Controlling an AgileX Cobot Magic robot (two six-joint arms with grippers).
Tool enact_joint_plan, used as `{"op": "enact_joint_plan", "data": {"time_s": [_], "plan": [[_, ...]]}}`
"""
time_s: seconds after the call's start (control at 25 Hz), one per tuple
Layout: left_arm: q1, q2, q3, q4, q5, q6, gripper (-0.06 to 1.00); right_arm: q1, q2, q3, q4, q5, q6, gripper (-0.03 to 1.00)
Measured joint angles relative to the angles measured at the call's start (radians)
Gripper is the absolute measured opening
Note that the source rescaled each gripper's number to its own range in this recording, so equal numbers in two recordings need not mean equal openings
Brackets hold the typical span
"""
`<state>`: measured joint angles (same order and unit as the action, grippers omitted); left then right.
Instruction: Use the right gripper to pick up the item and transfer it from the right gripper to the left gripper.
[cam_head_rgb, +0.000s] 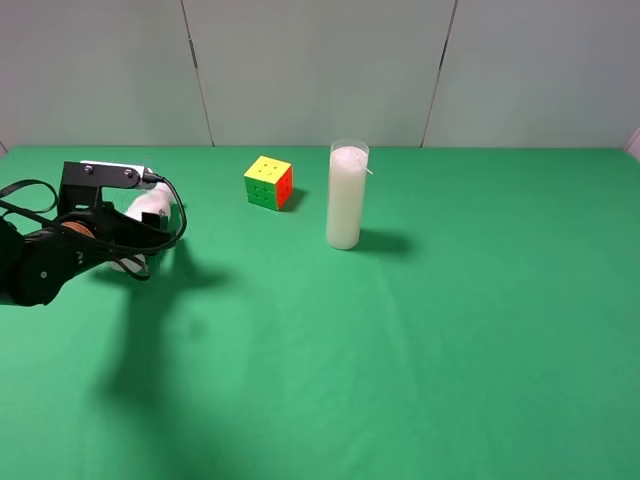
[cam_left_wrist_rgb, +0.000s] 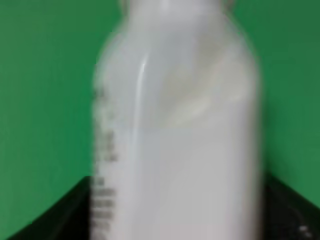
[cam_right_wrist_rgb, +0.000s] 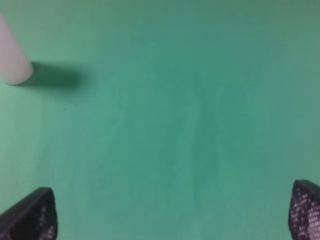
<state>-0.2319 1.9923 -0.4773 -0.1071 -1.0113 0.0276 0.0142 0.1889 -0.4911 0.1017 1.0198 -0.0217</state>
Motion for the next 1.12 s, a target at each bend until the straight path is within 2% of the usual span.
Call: {"op": "enact_joint_plan", "data": {"time_s": [0.12, 0.2, 0.28, 0.56, 0.76, 0.96, 1.12], "plan": [[0.000, 0.000, 0.000, 0.000, 0.000, 0.000, 0.77, 0.000, 0.000, 0.000, 0.000, 0.000, 0.000, 1.00], [0.000, 0.000, 0.000, 0.000, 0.000, 0.000, 0.87, 0.000, 0.000, 0.000, 0.000, 0.000, 0.000, 1.00], [0.000, 0.000, 0.000, 0.000, 0.000, 0.000, 0.92, 0.000, 0.000, 0.000, 0.000, 0.000, 0.000, 1.00], [0.000, -0.054, 0.000, -0.001, 0.017, -0.005, 0.94, 0.000, 0.000, 0.000, 0.000, 0.000, 0.000, 1.00], [0.000, -0.185, 0.002, -0.001, 0.105, 0.004, 0.94, 0.000, 0.000, 0.000, 0.000, 0.000, 0.000, 1.00], [0.000, -0.352, 0.002, 0.000, 0.248, 0.010, 0.94, 0.000, 0.000, 0.000, 0.000, 0.000, 0.000, 1.00], [0.000, -0.518, -0.052, 0.000, 0.482, 0.027, 0.94, 0.000, 0.000, 0.000, 0.000, 0.000, 0.000, 1.00]]}}
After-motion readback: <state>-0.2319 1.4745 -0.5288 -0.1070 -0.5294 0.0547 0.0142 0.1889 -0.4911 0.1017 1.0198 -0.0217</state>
